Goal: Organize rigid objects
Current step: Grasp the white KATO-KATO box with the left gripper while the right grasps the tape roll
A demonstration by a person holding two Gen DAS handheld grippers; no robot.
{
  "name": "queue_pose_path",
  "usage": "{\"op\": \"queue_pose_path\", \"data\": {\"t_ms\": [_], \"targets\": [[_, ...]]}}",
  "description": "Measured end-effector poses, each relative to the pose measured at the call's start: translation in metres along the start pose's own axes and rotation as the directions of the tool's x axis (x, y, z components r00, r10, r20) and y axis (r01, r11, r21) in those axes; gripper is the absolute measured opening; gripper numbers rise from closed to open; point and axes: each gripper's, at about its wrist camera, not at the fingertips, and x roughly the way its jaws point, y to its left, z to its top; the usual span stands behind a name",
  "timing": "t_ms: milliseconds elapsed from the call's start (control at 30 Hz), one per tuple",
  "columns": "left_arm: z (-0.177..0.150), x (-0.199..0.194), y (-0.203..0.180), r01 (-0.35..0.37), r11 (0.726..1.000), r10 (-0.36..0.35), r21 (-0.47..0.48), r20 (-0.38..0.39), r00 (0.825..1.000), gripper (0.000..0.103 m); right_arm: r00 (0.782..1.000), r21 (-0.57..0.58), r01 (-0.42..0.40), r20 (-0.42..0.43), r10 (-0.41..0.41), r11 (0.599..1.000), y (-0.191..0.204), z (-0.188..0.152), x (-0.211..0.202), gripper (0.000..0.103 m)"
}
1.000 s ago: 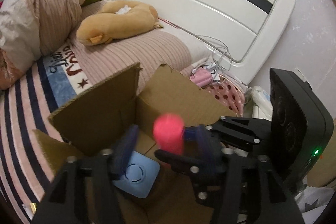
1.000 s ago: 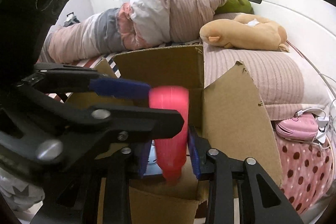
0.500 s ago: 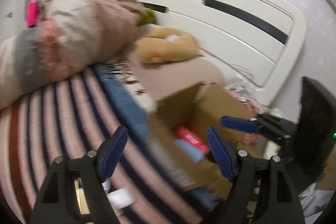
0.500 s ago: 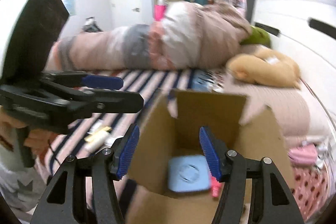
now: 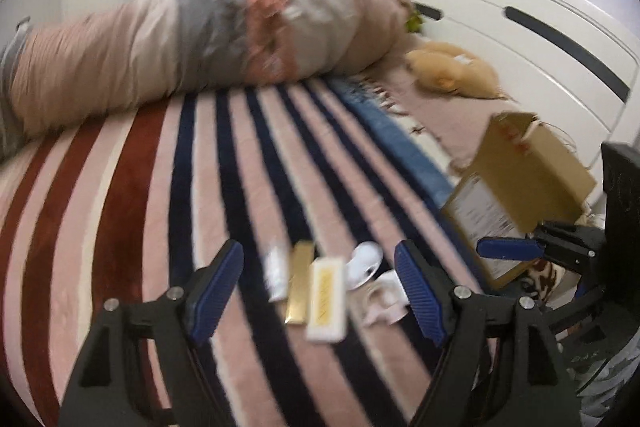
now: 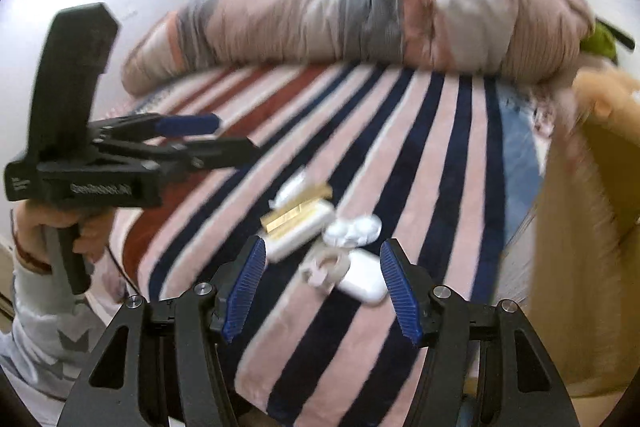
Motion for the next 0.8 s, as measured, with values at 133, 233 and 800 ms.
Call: {"op": "queue_pose_path", "data": {"t_ms": [133,233,800], "targets": [[-0.026,0.024,0.020,0.026,0.998,-0.029,-0.056,-0.052,0.998,0.075,0.995,0.035,0.021,-0.094,-0.017,0.999,-0.007,-0.015,0.041,0.056],[-0.041,0.042,0.028,0.043,0.995,-0.051,-0.085,-0.092,0.994,0.075,0.992,0.050,0.036,-0.122,-0.030,0.998,-0.014,-0.021,0.063,0.056],[-0.071,0.067,0.014,0.071,0.993,-0.084,-0.097,-0.138,0.987,0.075,0.993,0.032,0.103,-0.058,-0.101,0.994,-0.025,-0.021,0.058,0.057]]}}
